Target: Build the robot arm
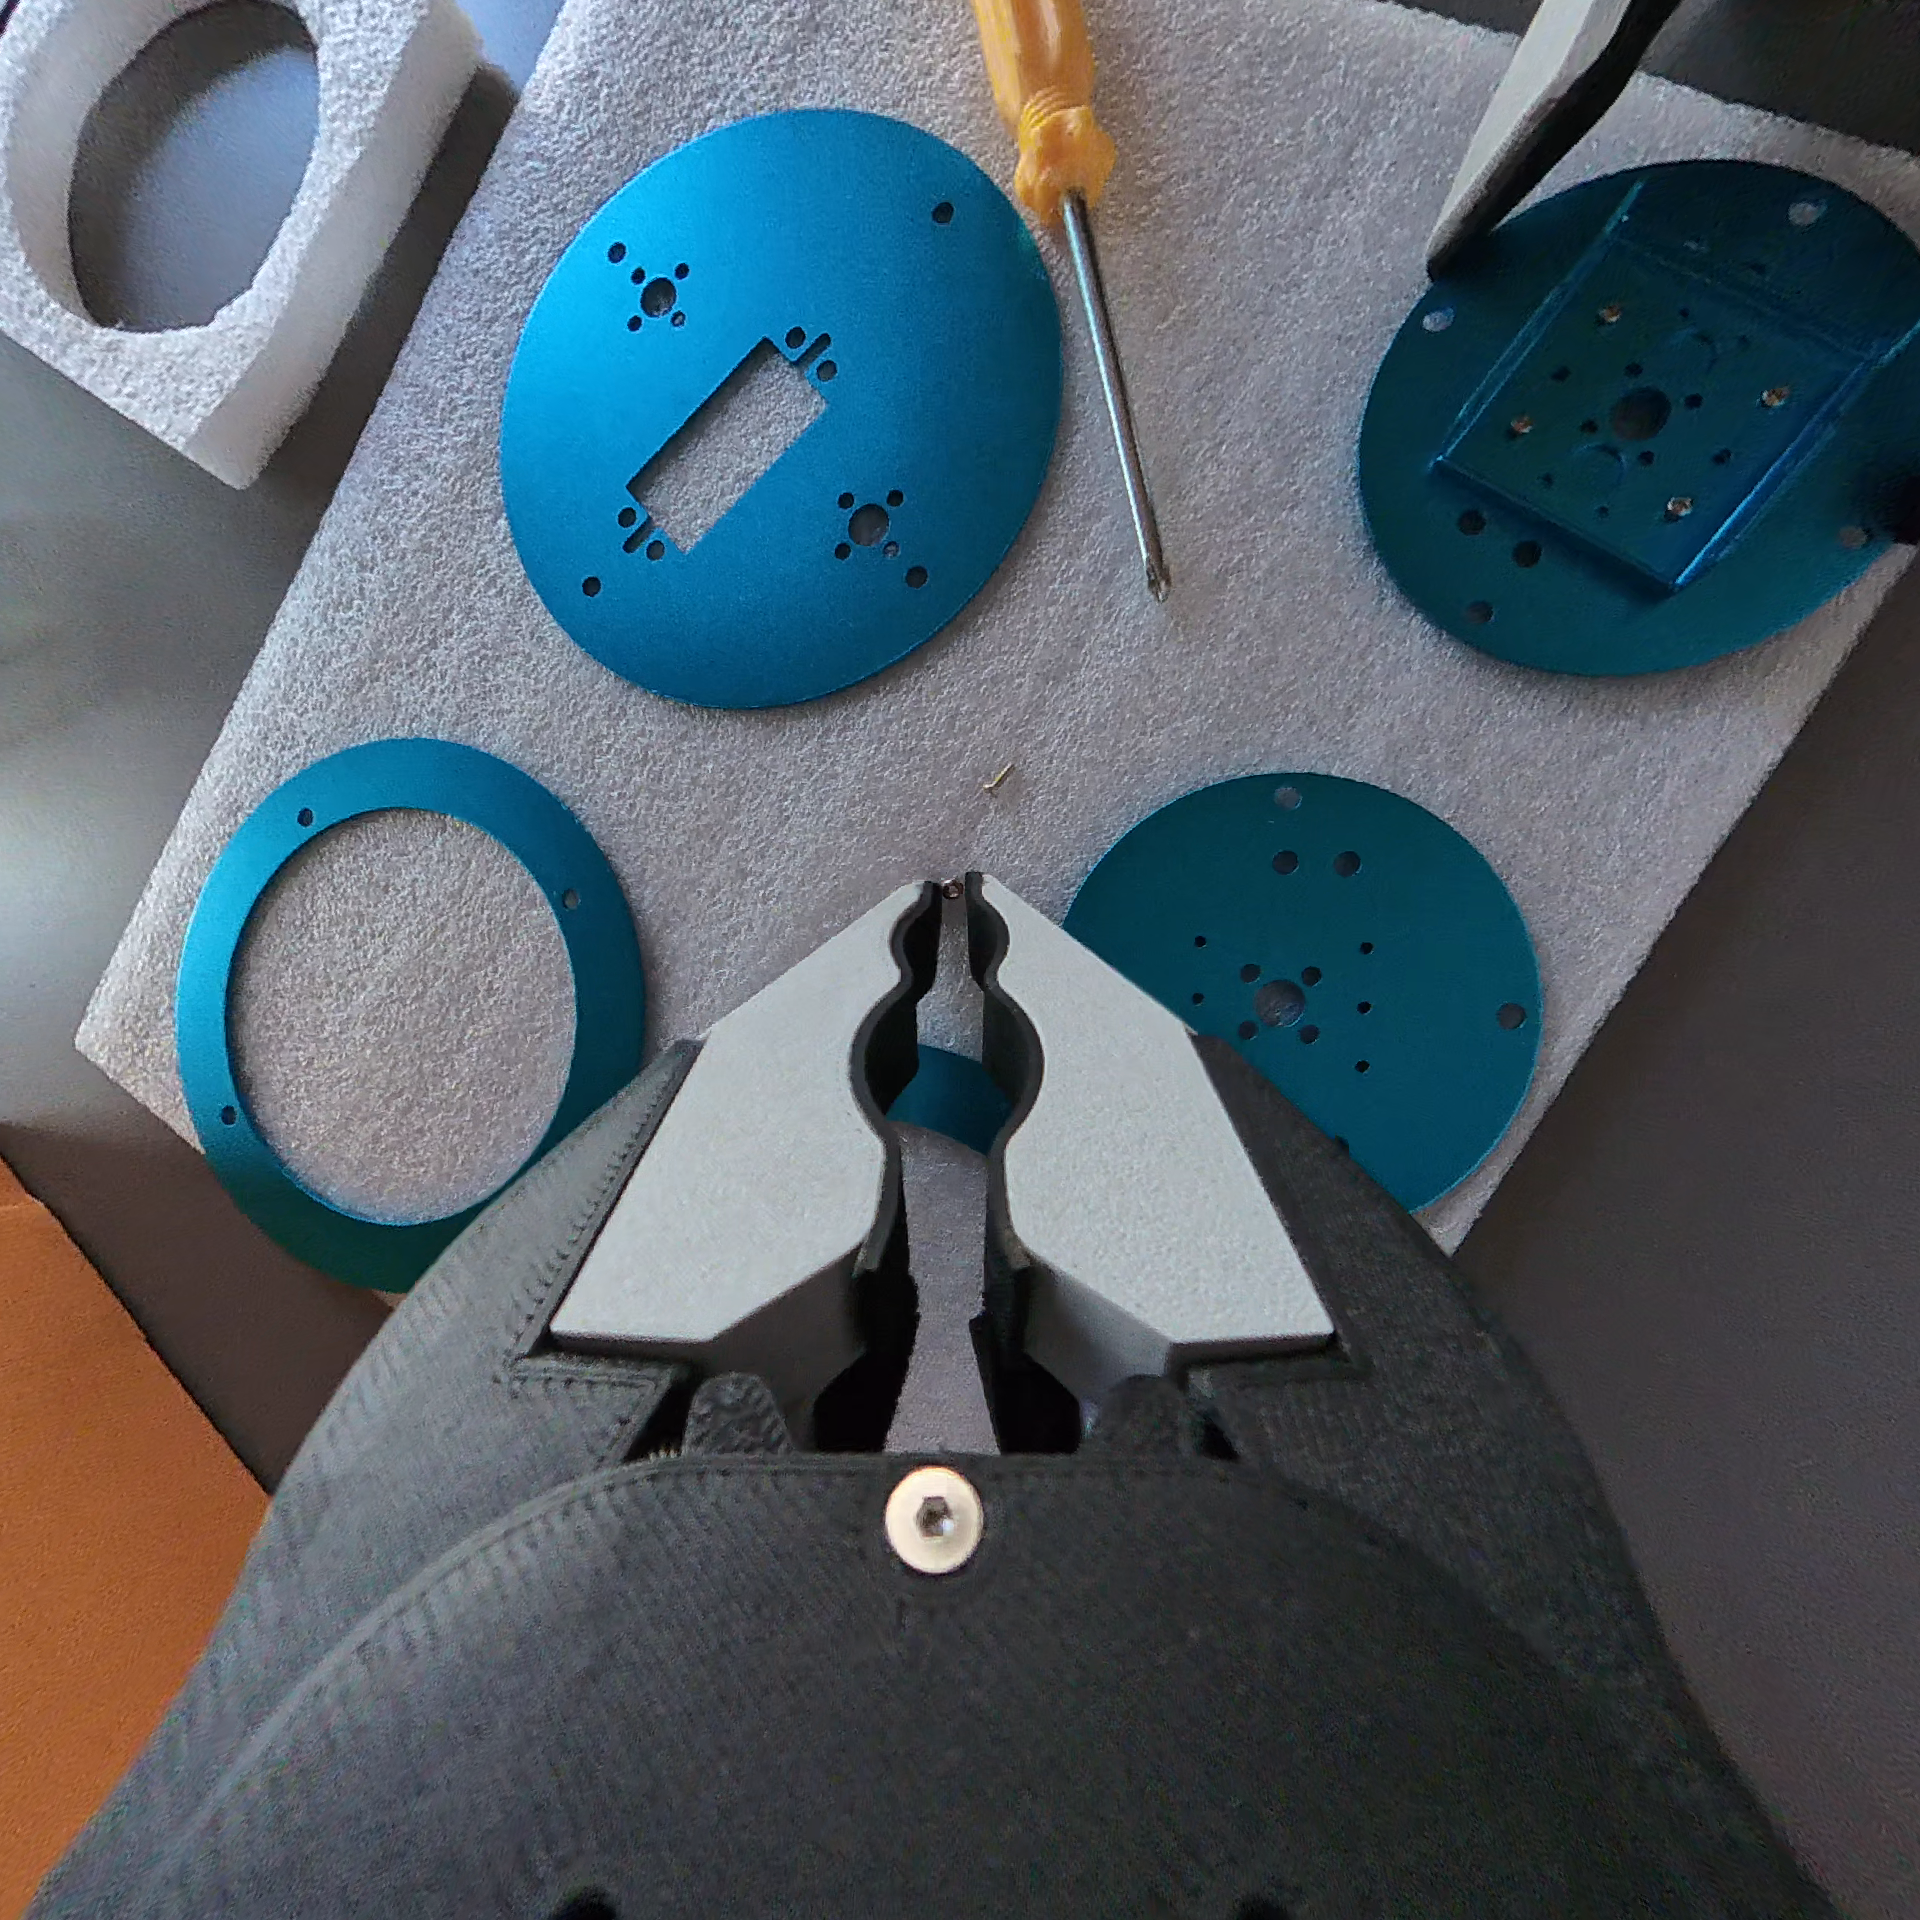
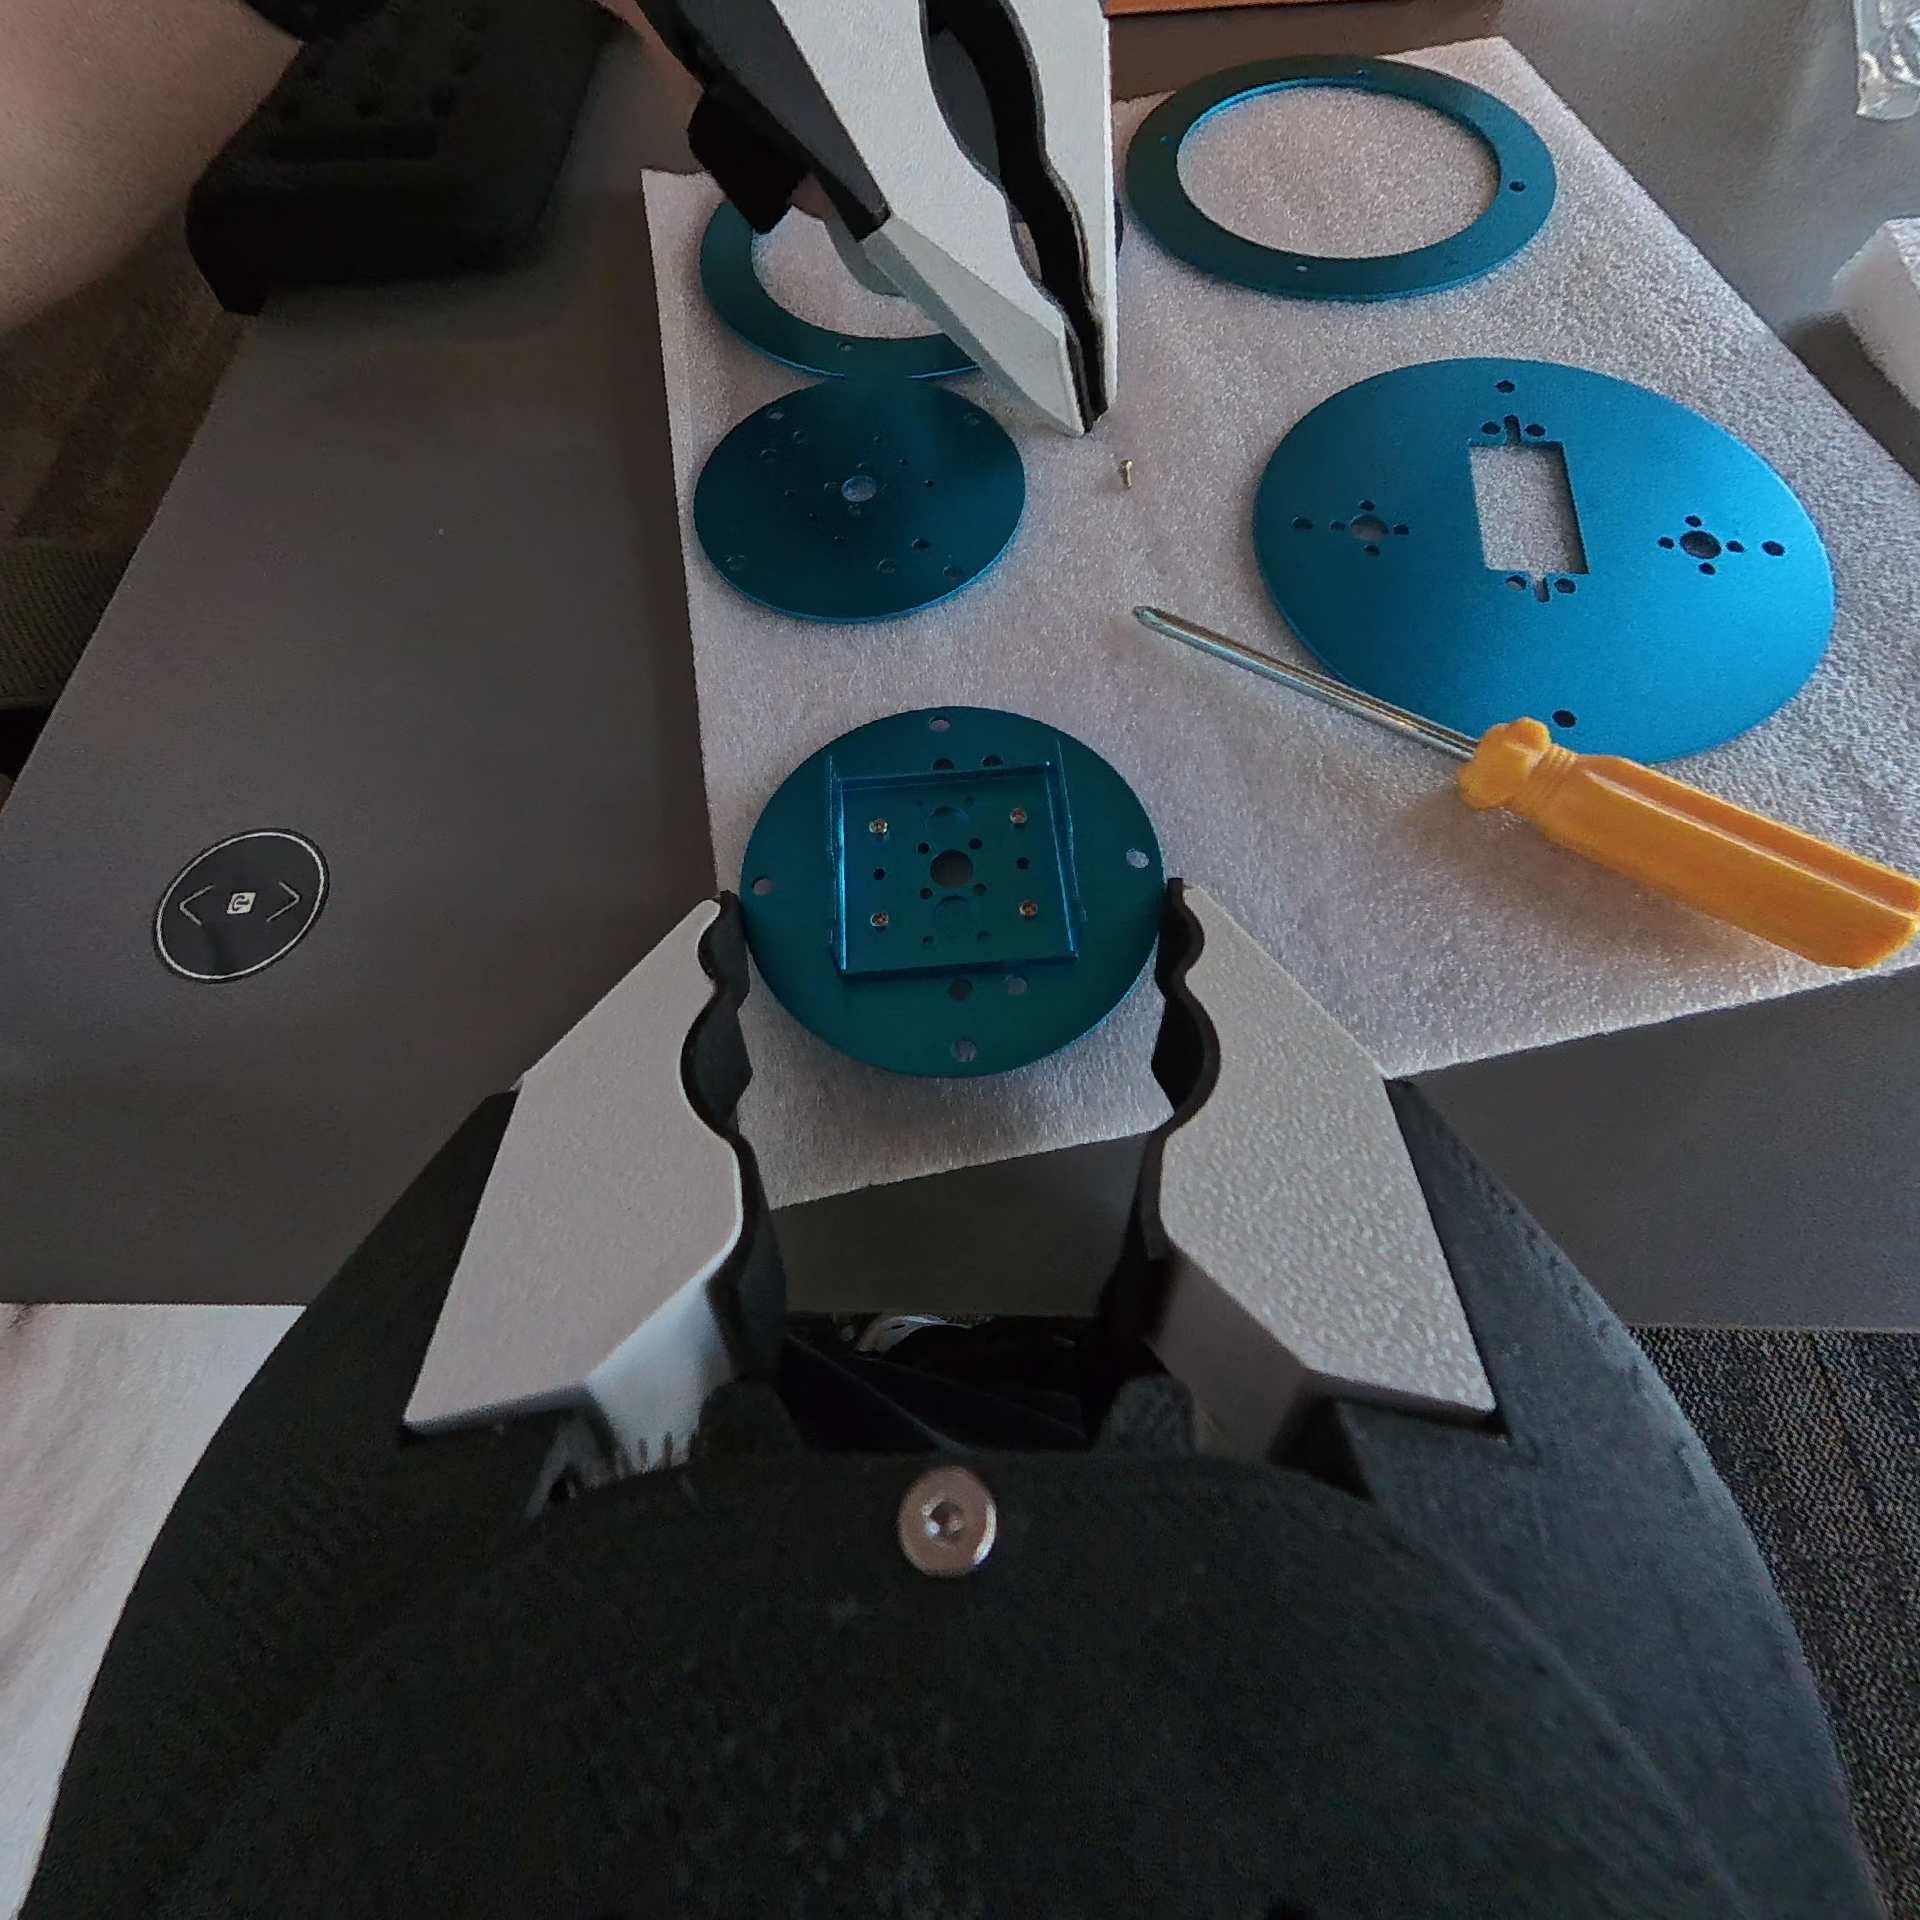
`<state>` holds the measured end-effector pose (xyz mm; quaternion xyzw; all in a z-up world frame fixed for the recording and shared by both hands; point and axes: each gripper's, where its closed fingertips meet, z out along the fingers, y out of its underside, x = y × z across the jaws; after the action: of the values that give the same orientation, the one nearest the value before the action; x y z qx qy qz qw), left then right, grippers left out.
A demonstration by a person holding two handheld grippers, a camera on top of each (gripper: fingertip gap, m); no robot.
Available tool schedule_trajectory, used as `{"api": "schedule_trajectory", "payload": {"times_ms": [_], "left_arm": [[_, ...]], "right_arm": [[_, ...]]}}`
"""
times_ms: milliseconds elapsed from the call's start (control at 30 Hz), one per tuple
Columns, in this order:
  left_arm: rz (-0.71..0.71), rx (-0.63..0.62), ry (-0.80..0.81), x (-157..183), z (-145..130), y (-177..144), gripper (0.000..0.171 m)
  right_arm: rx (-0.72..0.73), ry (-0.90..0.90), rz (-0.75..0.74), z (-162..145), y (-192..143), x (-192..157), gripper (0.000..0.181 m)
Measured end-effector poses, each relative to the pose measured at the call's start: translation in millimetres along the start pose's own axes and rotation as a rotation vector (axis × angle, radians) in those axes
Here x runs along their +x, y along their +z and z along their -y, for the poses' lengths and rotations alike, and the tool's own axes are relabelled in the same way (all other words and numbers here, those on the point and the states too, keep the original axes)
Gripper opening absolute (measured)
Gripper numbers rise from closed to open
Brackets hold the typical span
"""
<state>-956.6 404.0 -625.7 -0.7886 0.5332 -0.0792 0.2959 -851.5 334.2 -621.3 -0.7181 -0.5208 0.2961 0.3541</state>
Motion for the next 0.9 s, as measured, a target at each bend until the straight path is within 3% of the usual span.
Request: {"api": "schedule_trajectory", "payload": {"times_ms": [233,400,533,833,900], "left_arm": [[-0.032,0.008,0.002,1.5,3.9,-4.7,0.002],[-0.140,0.131,0.036,43.5,47.3,-10.7,0.002],[-0.220,0.132,0.124,76.9,70.7,7.1,0.002],[-0.262,0.079,0.178,89.0,66.6,21.7,0.002],[-0.262,0.091,0.155,87.9,67.5,20.4,0.019]], "right_arm": [[0.007,0.006,-0.003,0.2,-0.9,0.1,0.079],[-0.001,0.000,-0.023,-3.6,-6.5,0.1,0.079],[-0.012,0.014,-0.035,-9.4,-15.3,0.6,0.079],[-0.003,0.031,-0.047,-15.4,-24.1,2.7,0.079],[0.002,0.027,-0.044,-15.3,-24.1,2.7,0.079]]}}
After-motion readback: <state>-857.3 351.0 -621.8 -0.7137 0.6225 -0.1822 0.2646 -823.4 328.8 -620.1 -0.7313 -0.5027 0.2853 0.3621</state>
